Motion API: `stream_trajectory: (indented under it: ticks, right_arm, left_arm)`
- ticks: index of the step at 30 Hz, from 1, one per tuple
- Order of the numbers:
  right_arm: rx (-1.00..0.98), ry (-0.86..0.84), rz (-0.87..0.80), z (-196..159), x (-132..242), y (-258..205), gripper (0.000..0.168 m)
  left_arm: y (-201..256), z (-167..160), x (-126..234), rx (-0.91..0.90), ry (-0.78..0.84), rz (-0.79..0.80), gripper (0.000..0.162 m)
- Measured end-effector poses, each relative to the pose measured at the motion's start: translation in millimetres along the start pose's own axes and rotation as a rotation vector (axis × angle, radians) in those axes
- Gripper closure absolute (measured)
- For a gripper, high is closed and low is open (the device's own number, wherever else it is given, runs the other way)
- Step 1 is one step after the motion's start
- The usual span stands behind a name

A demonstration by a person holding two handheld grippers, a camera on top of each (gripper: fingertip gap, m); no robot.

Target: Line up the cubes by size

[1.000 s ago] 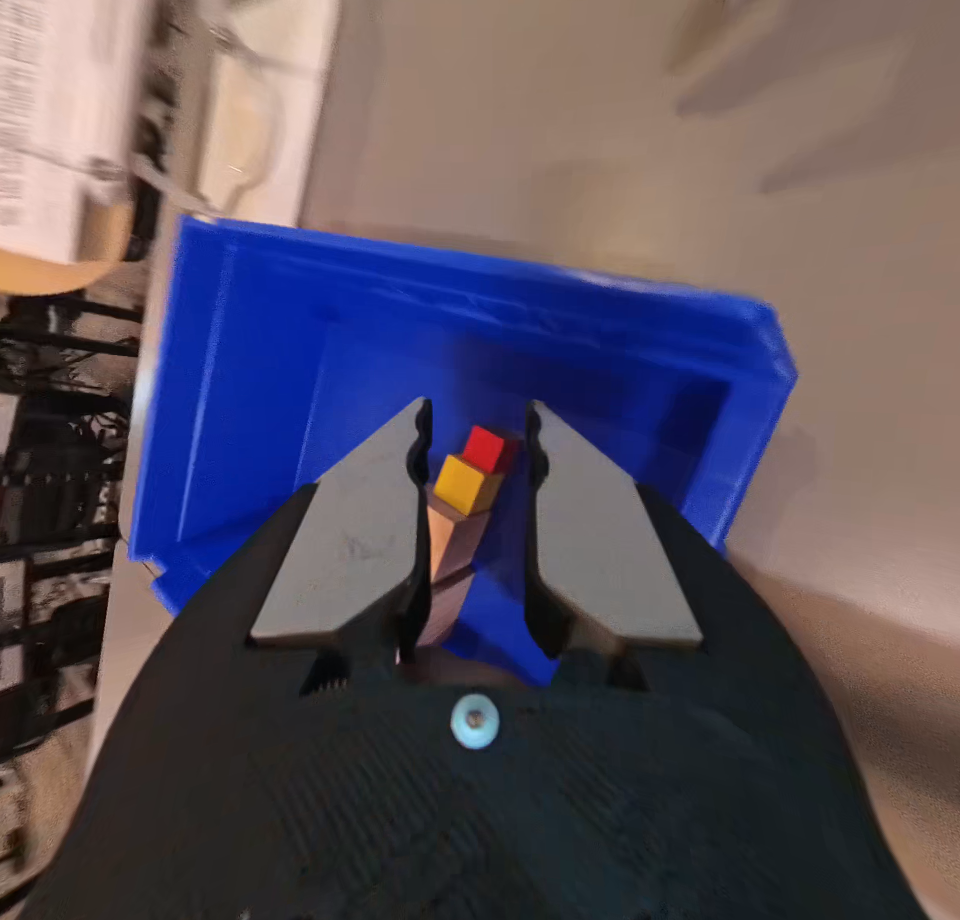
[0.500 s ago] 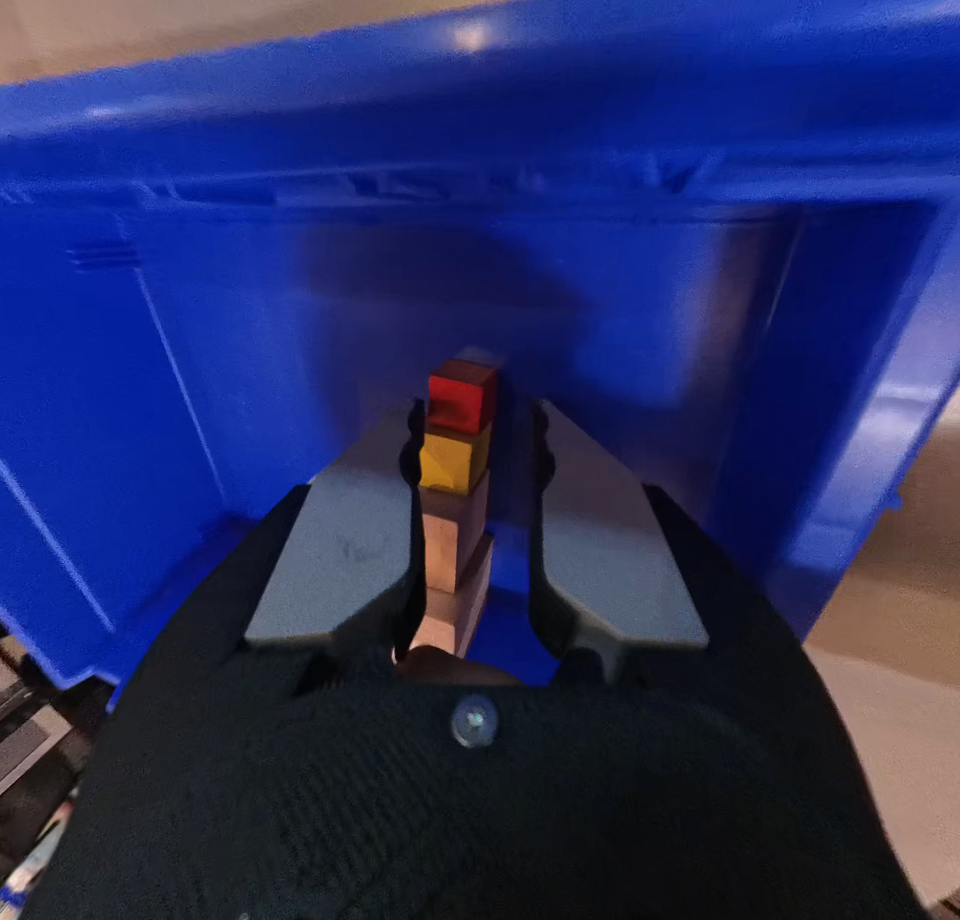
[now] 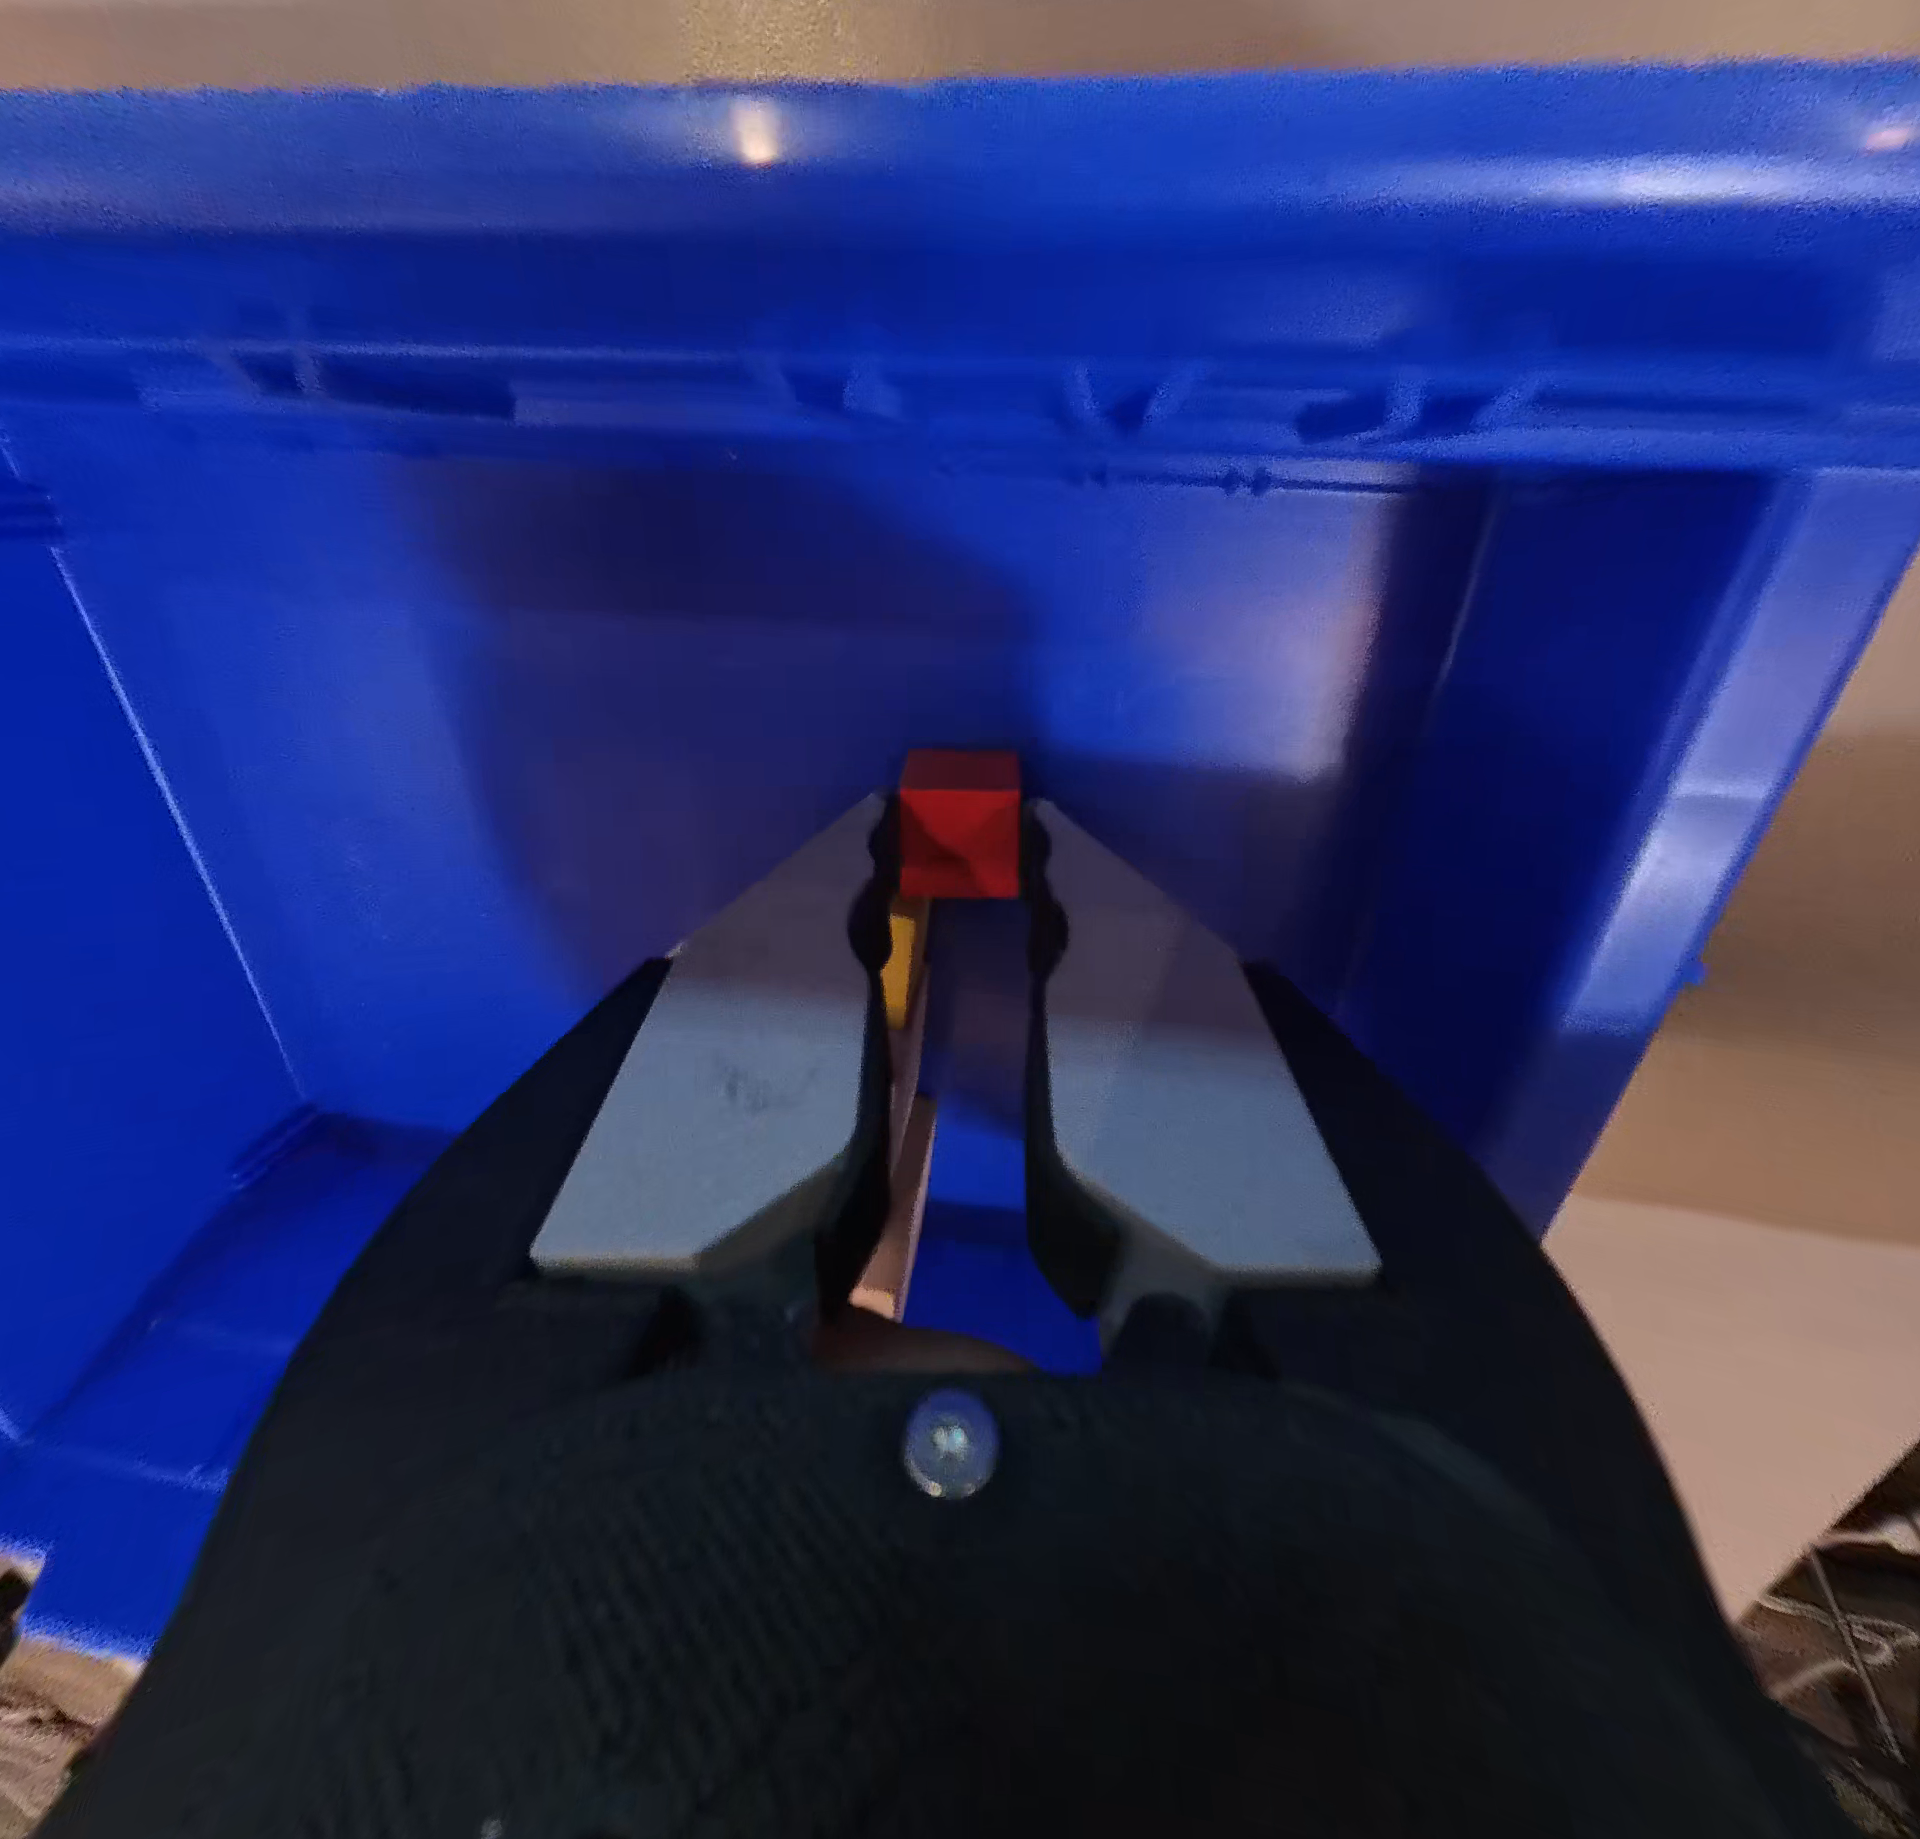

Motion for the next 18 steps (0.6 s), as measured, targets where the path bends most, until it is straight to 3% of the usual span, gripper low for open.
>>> stream_trajectory:
  ticks: [4, 7, 11, 14, 18]
  right_arm:
    - [-0.026, 0.018, 0.035, 3, 3, -3, 0.110]
    - [-0.052, 0.027, 0.059, 4, 5, -2, 0.110]
    - [-0.080, -0.007, 0.078, 0, 6, 0, 0.108]
    - [-0.078, 0.038, 0.080, 9, 13, 2, 0.109]
    - [-0.100, 0.164, 0.093, 21, 32, 5, 0.110]
  left_arm:
    - [-7, -2, 11, -0.040, 0.012, 0.143, 0.142]
    - [-20, 0, 38, -0.032, 0.119, 0.343, 0.142]
    - [-22, 19, 96, 0.057, 0.444, 0.621, 0.142]
    - [1, 46, 139, 0.095, 0.736, 0.803, 0.143]
    - [42, 78, 156, 0.076, 0.962, 0.864, 0.142]
Point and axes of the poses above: each gripper's, where its closed fingertips meet, x back along the fingers, z out of its top, y = z × x across the jaws, the point moved 2 cm from there along x, back along the fingers, and after that the axes turned 2 degrees about z, right-handed, at the moved point
